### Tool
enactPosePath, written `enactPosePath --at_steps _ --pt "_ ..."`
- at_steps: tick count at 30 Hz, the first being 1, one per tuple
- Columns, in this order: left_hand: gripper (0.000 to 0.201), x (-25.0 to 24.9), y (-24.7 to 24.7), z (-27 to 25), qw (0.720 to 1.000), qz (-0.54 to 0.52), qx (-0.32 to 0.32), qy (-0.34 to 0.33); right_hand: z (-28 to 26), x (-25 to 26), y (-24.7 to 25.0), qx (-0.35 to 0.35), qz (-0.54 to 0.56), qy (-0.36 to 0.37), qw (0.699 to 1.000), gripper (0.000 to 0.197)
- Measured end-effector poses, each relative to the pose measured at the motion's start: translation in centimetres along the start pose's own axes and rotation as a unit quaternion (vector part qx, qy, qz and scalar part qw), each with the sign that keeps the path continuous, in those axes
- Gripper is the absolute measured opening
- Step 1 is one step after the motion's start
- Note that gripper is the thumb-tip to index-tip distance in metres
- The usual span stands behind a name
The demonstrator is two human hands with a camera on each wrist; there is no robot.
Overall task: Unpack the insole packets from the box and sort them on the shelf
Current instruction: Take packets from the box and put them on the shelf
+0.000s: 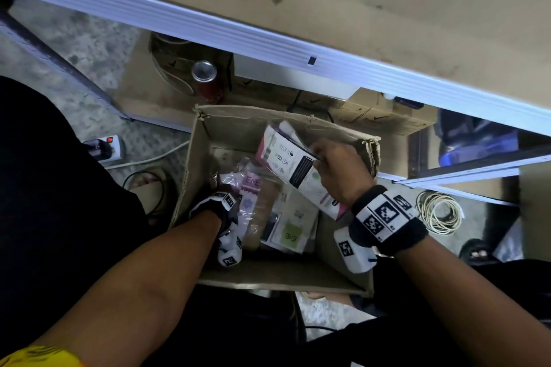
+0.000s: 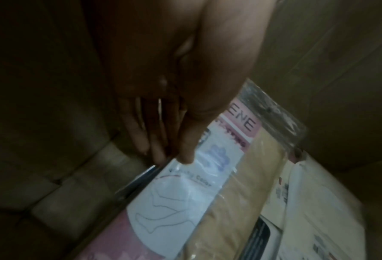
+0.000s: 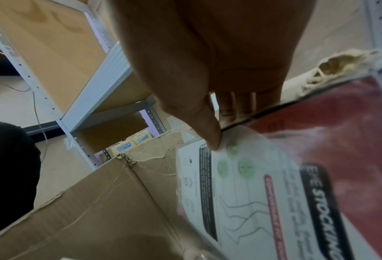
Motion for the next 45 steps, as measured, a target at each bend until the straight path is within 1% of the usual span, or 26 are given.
enactPosePath --at_steps 1,4,5,7,9,12,16,19,22,25,27,29,32,36,38,40,41,43,45 --pt "0.044 -0.3 0.3 -0.3 1.0 -0.022 0.006 -0.009 0.1 0.2 0.2 -0.009 -0.004 0.015 1.0 0.023" --pt "0.03 -1.1 1.5 -0.1 0.994 -0.1 -0.024 -0.047 0.3 0.7 0.7 -0.032 -0.026 0.049 0.998 0.026" --pt "0.029 -1.3 1.6 0.2 0.994 -0.079 -0.04 -0.063 0.4 0.8 0.8 -0.039 -0.031 0.058 0.997 0.026" --pt "0.03 -1.6 1.7 0.7 0.989 -0.104 -0.07 -0.074 0.3 1.1 1.1 -0.052 -0.037 0.072 0.995 0.026" --pt "0.03 -2.3 1.7 0.9 0.985 -0.125 -0.071 -0.097 0.3 1.2 1.5 -0.065 -0.036 0.079 0.994 0.027" --pt "0.028 -3.8 1.6 0.8 0.982 -0.075 -0.065 -0.162 0.3 1.2 1.8 -0.07 -0.028 0.074 0.994 0.028" --pt "0.021 -5.3 1.5 1.5 0.98 -0.023 -0.076 -0.185 0.4 1.1 2.0 -0.06 -0.02 0.066 0.996 0.028" --pt "0.014 -6.4 1.7 1.9 0.971 0.023 -0.088 -0.219 0.5 1.0 2.0 -0.052 -0.015 0.062 0.997 0.026" --pt "0.016 -6.8 1.7 2.3 0.97 0.059 -0.095 -0.218 0.7 0.8 2.1 -0.048 -0.018 0.056 0.997 0.026" --pt "0.019 -7.0 1.8 2.4 0.963 0.097 -0.123 -0.221 1.0 0.8 2.3 -0.051 -0.016 0.056 0.997 0.025" --pt "0.02 -7.0 2.0 2.2 0.96 0.112 -0.124 -0.223 1.1 0.9 2.4 -0.052 -0.018 0.054 0.997 0.025" --pt "0.022 -6.7 2.2 2.0 0.961 0.125 -0.111 -0.219 1.2 1.0 2.3 -0.051 -0.025 0.053 0.997 0.025" --pt "0.025 -6.4 2.4 1.7 0.966 0.111 -0.096 -0.213 1.3 1.2 2.0 -0.049 -0.046 0.058 0.996 0.026" --pt "0.033 -6.1 2.8 0.9 0.983 0.066 -0.066 -0.16 1.7 1.2 2.0 -0.048 -0.065 0.05 0.995 0.026" --pt "0.032 -6.3 2.6 0.1 0.987 0.056 -0.046 -0.146 1.8 1.3 2.1 -0.048 -0.077 0.046 0.995 0.026" --pt "0.029 -6.5 2.7 -1.0 0.988 0.051 -0.04 -0.137 1.7 1.4 2.2 -0.046 -0.079 0.038 0.995 0.025" --pt "0.026 -6.6 2.9 -1.5 0.988 0.052 -0.04 -0.141 1.6 1.5 2.4 -0.047 -0.073 0.034 0.996 0.025" --pt "0.019 -7.2 3.3 -2.6 0.983 0.048 -0.041 -0.175 1.4 1.9 2.8 -0.053 -0.056 0.028 0.997 0.023" --pt "0.017 -7.9 3.9 -3.8 0.977 0.062 -0.056 -0.194 1.2 2.2 3.2 -0.059 -0.052 0.027 0.997 0.022"
Point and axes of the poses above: each hand's wrist, its own z-axis towards the middle knuckle, its own y-axis out of the back of the hand, x = y × z, the point moved 2 cm from there along z, towards the middle knuckle, and after that the axes turned 2 degrees about -x, right-handed, at the moved point
